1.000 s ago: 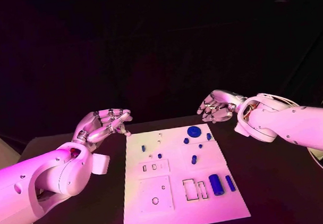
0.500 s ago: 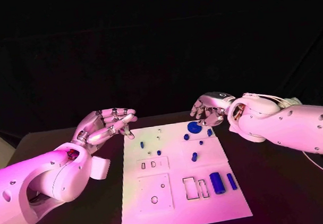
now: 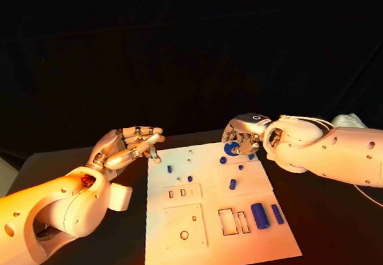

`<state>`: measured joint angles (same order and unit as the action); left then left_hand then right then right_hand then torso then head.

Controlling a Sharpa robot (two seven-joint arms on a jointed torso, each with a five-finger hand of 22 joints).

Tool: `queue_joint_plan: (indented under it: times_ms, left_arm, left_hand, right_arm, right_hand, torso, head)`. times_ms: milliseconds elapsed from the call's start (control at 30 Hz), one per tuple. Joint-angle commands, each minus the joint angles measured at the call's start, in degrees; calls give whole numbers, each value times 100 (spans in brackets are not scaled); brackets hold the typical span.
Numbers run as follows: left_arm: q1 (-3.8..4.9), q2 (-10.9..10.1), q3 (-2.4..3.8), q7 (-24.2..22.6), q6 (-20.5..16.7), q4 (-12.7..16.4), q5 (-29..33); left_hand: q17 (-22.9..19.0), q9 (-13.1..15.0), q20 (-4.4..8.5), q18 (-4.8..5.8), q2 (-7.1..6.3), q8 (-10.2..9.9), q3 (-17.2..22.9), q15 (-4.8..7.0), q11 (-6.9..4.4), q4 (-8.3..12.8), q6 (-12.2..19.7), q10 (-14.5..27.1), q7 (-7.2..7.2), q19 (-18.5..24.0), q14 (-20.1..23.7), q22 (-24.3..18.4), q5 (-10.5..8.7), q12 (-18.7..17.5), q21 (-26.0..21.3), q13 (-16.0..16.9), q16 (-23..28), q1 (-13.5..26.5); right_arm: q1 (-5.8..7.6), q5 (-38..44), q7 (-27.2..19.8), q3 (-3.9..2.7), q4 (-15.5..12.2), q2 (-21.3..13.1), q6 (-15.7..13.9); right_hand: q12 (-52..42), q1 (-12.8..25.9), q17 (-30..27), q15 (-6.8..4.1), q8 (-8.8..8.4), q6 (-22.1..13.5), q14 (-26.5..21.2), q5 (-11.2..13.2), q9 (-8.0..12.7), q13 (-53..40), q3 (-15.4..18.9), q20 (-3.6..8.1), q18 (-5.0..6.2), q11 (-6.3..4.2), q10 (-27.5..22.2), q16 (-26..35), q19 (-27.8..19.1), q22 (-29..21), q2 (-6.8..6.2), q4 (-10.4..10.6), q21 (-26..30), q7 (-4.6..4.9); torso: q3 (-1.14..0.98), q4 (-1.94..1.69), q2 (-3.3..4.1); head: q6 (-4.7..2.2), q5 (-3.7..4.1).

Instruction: Assemble the parts on the task board

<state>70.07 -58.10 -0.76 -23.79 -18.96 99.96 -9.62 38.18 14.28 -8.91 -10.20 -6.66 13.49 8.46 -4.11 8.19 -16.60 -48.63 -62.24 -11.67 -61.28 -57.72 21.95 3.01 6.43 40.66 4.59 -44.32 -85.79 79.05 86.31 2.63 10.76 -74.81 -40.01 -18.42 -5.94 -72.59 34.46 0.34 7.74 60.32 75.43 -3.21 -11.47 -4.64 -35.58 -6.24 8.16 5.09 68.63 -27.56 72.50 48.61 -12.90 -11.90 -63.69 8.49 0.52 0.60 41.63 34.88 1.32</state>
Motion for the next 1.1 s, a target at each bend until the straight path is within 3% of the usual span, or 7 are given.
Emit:
queue_joint_plan:
  times_ms: [33, 133, 300, 600, 1100]
  left_arm:
    - [13, 22, 6, -1, 114, -1, -29]
    - [14, 30, 6, 5, 122, -4, -29]
    - [15, 38, 6, 16, 132, -7, -28]
    - [16, 41, 6, 19, 126, -13, -28]
    - [34, 30, 6, 22, 123, -2, -28]
  left_hand:
    - [-7, 10, 3, -2, -10, -14, -29, -1, -9, 5, 42, 42, -6, 49, 48, 8, -23, -26, 25, 7, 28, 60]
    - [-9, 11, 0, -2, -9, -16, -32, -3, -6, 4, 46, 47, -8, 58, 53, 11, -23, -29, 28, 8, 37, 65]
    - [-11, 14, -4, -2, -5, -18, -36, -7, -3, 1, 51, 54, -10, 72, 60, 14, -23, -32, 32, 9, 50, 74]
    - [-13, 15, -6, -3, -3, -19, -39, -9, -2, 1, 54, 58, -12, 81, 64, 16, -23, -33, 34, 9, 58, 79]
    - [-16, 17, -11, -4, 1, -22, -43, -12, 2, 1, 61, 66, -15, 96, 70, 20, -23, -37, 38, 10, 73, 86]
  right_arm:
    - [-24, 286, 182, 9, 14, 34, 149]
    - [-53, 371, 216, 14, 60, 73, 144]
    - [-90, 437, 223, 18, 118, 131, 169]
    - [-134, 442, 227, 20, 139, 212, 221]
    - [-176, 446, 315, 23, 318, 349, 266]
  right_hand:
    - [-95, 156, 319, -104, 75, 113, 367, 11, -88, -80, -58, 97, -217, -105, 341, -296, 529, 1034, -27, 92, -735, -45]
    - [-142, 190, 581, -169, 101, 136, 550, 12, -170, -203, -77, 163, -313, -174, 598, -538, 789, 1593, -44, 152, -1127, -74]
    - [-120, 208, 620, -163, 100, 129, 498, 14, -190, -228, -78, 166, -284, -170, 606, -536, 725, 1445, -62, 171, -1040, -70]
    - [-51, 289, 686, -154, 92, 111, 481, 17, -221, -252, -61, 161, -281, -160, 560, -560, 714, 1447, -85, 240, -1039, -70]
    - [244, 420, 789, -67, 71, 59, 403, 17, -315, -185, -54, 88, -236, -41, 95, -506, 597, 1235, -137, 411, -880, -7]
  torso:
    - [-1, -4, 9]
    - [-4, -5, 15]
    - [-9, -17, 25]
    - [-4, -5, 29]
    - [-3, -5, 43]
  head:
    - [-1, 7]
    - [-5, -3]
    - [8, -2]
    - [31, -34]
    - [71, -37]
